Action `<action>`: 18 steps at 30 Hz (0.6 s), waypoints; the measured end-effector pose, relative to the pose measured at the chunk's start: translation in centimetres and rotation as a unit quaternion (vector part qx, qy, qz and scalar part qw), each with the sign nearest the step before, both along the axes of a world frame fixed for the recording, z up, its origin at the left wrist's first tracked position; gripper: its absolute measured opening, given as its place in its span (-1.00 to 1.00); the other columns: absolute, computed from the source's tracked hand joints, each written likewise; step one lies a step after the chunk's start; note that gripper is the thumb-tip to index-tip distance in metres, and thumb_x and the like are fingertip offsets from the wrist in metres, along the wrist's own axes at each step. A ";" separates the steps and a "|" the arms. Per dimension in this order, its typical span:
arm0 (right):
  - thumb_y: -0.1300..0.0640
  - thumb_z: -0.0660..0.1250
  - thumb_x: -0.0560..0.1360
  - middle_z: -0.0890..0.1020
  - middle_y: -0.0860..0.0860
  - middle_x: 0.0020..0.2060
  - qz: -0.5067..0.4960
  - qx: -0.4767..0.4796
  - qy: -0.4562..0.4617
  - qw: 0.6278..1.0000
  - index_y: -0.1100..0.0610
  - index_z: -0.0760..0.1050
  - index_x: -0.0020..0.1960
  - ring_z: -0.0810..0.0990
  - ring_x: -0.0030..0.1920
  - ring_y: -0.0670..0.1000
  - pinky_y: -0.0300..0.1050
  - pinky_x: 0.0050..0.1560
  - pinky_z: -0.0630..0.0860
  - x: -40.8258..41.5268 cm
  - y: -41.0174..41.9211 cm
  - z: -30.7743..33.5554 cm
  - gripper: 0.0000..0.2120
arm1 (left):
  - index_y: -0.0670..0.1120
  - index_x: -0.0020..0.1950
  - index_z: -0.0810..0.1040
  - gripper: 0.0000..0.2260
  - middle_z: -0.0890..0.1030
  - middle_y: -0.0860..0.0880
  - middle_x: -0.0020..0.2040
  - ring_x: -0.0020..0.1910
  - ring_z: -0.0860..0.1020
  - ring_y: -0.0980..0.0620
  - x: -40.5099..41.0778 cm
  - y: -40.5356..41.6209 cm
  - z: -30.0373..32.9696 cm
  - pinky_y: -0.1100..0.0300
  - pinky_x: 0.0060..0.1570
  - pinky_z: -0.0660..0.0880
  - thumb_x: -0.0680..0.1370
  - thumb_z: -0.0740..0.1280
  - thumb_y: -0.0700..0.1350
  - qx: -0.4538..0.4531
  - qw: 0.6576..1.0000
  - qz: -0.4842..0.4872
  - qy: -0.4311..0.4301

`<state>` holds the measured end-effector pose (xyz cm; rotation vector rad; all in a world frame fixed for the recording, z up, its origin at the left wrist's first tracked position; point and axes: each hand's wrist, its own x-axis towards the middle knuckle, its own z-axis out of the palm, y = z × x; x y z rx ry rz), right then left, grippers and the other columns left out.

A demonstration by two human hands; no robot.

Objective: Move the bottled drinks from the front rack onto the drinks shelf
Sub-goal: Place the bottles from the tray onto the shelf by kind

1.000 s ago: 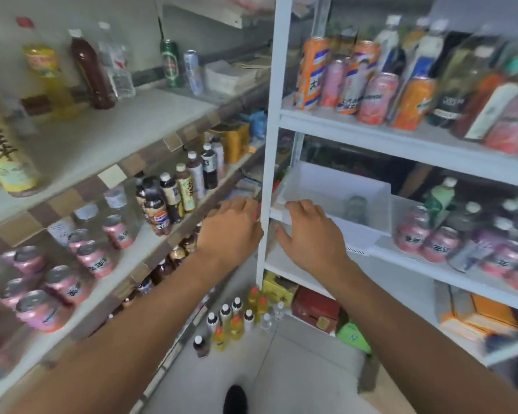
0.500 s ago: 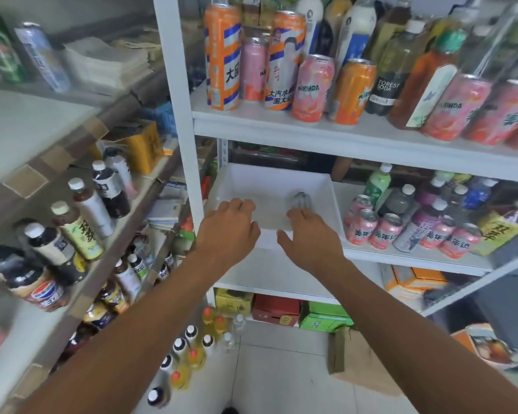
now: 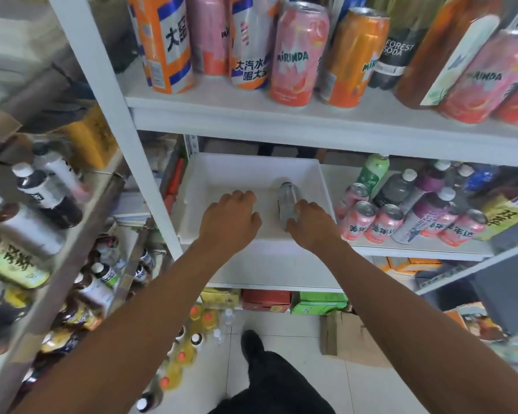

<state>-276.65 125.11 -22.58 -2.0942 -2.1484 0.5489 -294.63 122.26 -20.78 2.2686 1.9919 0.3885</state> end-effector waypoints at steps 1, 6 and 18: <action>0.04 0.23 0.57 0.52 0.19 0.13 -0.004 -0.008 0.005 1.000 0.20 0.35 0.33 0.55 0.10 0.22 -0.06 -0.03 0.42 0.1 1.1 -0.7 -0.60 | -0.06 0.35 0.43 -0.67 0.56 -0.06 0.20 0.12 0.55 -0.06 0.1 0.9 -0.4 0.04 0.05 0.51 0.62 0.19 0.02 -0.006 1.000 0.005 -0.003; -0.06 0.29 0.52 0.44 0.20 0.22 -0.045 -0.066 0.018 0.997 0.19 0.20 0.45 0.49 0.21 0.24 0.07 0.17 0.49 0.0 6.0 -3.9 -0.38 | -0.07 0.36 0.42 -0.66 0.54 -0.10 0.22 0.16 0.52 -0.10 1.0 4.9 -2.8 0.05 -0.01 0.47 0.62 0.19 0.01 -0.041 0.999 0.004 -0.013; -0.06 0.54 0.37 0.31 0.20 0.33 -0.150 -0.120 0.081 0.978 0.06 -0.10 0.54 0.40 0.32 0.29 0.15 0.22 0.44 -0.7 10.7 -10.1 0.02 | -0.07 0.35 0.43 -0.66 0.54 -0.08 0.20 0.15 0.52 -0.09 1.6 9.3 -6.3 0.04 0.00 0.51 0.62 0.19 0.03 -0.064 0.997 0.006 -0.033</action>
